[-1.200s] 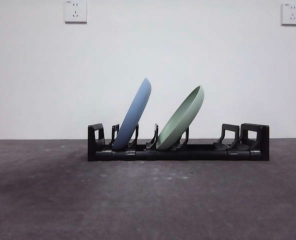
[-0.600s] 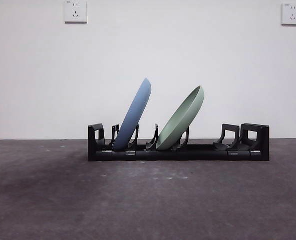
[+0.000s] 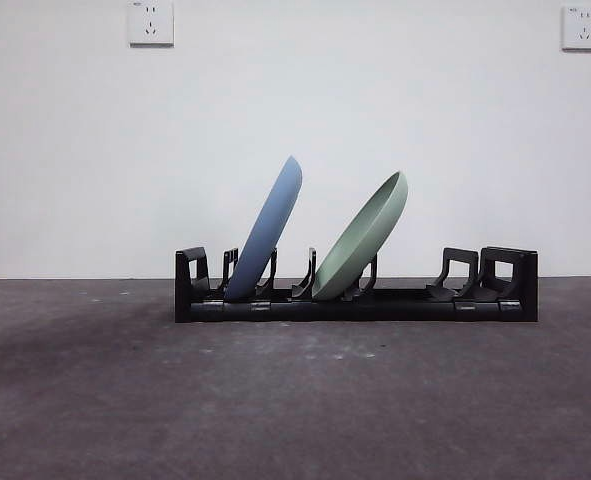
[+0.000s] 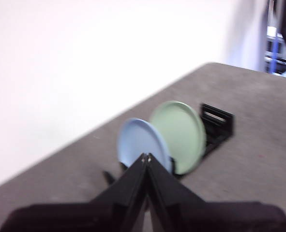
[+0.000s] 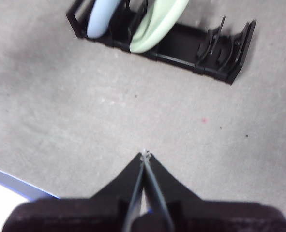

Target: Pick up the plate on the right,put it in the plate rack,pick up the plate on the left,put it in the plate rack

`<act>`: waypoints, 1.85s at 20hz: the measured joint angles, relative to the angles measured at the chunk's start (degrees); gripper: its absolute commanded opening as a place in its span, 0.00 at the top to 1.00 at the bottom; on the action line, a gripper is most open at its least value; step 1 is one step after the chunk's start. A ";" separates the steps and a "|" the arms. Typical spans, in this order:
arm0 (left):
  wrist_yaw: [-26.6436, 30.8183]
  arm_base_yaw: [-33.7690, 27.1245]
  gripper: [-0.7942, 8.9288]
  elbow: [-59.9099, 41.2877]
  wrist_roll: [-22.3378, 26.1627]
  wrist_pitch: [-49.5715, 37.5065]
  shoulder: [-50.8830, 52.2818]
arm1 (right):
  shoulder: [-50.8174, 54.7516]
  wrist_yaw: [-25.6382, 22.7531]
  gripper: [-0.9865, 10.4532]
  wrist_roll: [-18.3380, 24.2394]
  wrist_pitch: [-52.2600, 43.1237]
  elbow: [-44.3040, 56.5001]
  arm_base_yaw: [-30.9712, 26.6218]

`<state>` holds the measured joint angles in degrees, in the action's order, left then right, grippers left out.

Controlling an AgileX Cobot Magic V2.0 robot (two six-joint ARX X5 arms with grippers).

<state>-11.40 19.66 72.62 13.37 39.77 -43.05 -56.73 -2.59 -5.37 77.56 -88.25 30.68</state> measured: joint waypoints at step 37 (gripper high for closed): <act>0.52 -24.13 0.92 -70.20 -15.04 -26.60 41.24 | -12.33 0.00 0.91 0.00 -2.38 0.00 0.00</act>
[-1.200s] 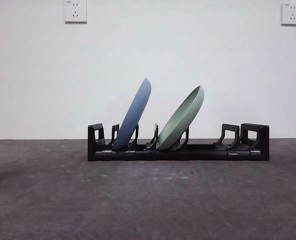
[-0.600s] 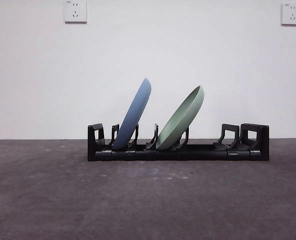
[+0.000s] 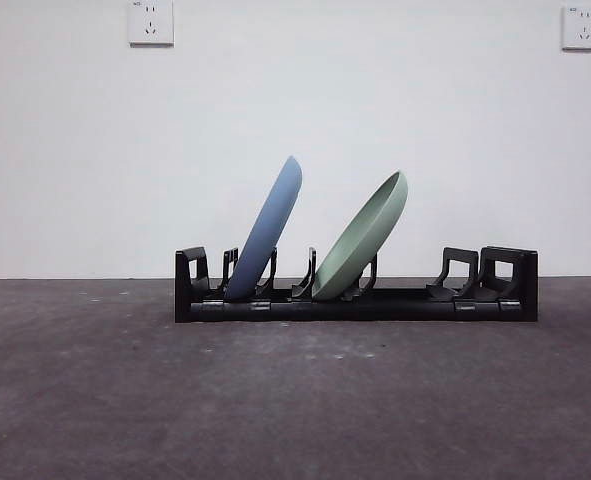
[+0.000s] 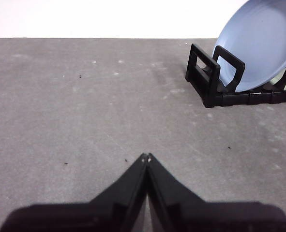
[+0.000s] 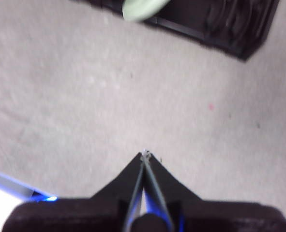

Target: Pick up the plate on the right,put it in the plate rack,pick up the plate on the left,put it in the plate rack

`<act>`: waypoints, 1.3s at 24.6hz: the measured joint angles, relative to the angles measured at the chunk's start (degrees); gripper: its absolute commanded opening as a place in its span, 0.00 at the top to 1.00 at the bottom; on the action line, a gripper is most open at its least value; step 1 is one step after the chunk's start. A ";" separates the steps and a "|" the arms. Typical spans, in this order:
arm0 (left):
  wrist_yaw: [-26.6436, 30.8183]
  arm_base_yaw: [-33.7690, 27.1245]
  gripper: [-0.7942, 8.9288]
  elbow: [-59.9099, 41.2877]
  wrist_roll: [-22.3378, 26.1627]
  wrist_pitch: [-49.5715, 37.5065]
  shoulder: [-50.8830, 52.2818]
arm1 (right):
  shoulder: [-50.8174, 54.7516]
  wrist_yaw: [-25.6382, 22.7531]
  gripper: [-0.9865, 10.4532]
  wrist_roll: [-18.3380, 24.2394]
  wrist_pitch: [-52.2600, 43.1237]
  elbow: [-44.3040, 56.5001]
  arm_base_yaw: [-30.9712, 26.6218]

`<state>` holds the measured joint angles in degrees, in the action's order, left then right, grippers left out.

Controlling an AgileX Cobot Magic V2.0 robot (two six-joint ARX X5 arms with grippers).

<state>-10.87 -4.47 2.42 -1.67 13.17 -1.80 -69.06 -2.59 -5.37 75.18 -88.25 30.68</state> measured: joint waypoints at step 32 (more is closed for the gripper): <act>0.02 0.00 0.92 0.00 -0.35 0.02 -2.32 | 57.55 2.19 0.91 11.19 -65.83 73.48 -36.76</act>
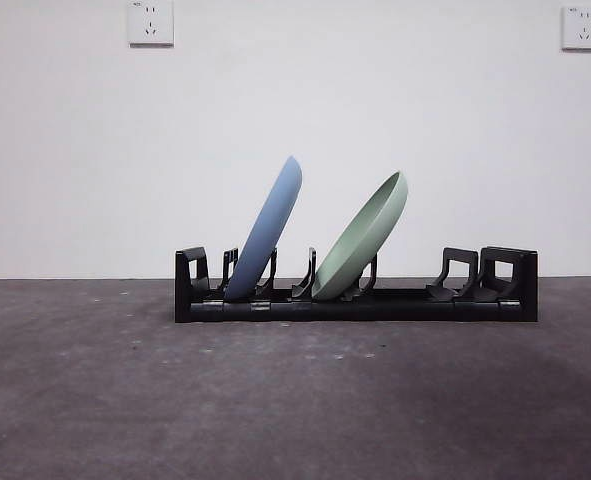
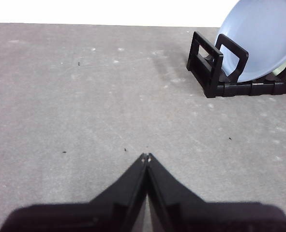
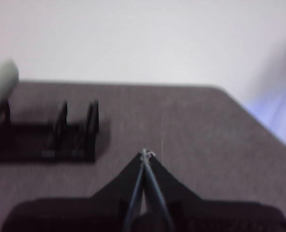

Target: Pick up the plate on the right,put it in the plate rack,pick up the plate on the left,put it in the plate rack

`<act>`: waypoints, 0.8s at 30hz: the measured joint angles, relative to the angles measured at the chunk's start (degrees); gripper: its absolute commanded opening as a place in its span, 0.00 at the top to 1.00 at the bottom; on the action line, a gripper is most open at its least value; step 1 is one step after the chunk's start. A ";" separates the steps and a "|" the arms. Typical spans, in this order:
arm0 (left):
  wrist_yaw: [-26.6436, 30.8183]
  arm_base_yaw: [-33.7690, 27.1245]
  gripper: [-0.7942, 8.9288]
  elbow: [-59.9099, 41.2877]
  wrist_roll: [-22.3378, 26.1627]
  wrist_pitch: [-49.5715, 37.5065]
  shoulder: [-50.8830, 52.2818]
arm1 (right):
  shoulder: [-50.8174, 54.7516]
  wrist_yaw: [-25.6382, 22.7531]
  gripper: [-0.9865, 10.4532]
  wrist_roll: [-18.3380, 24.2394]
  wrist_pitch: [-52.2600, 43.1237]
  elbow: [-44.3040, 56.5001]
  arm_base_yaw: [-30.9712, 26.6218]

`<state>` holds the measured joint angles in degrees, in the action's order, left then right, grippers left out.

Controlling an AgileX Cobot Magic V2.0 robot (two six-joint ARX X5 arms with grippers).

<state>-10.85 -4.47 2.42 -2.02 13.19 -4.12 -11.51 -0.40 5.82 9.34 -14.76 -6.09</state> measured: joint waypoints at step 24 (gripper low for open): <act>0.00 0.00 0.92 0.00 0.00 0.00 0.00 | 10.95 -0.07 0.91 -0.83 1.40 13.40 0.02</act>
